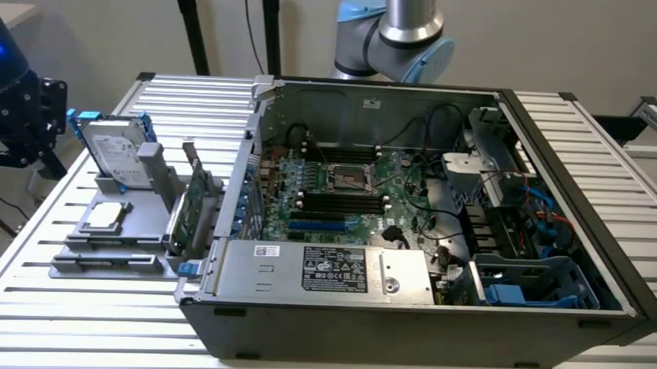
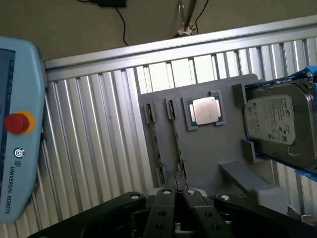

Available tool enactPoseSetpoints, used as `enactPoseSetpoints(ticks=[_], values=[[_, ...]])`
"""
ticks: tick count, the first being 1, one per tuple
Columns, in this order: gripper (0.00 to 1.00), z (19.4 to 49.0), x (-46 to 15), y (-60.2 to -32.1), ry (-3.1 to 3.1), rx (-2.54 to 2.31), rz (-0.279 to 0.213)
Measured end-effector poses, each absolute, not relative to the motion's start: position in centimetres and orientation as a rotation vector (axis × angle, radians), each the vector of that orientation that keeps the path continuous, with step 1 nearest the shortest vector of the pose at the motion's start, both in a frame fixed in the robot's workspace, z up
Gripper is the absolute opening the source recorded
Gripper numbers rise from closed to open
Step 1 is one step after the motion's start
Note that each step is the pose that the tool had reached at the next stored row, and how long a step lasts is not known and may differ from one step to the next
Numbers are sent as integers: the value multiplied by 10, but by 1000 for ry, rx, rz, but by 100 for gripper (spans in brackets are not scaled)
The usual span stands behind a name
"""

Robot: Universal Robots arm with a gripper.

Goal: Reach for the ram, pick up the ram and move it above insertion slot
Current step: 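Pick up the ram and move it above insertion slot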

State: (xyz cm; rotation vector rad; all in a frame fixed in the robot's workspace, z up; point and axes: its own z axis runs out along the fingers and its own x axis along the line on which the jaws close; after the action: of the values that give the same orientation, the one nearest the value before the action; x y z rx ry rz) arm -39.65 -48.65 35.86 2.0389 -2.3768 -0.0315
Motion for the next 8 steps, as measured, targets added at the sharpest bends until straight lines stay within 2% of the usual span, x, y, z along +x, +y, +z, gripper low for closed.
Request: enactPoseSetpoints(ticks=[8], values=[[11, 359, -396, -486, -2224, 2210, -24]])
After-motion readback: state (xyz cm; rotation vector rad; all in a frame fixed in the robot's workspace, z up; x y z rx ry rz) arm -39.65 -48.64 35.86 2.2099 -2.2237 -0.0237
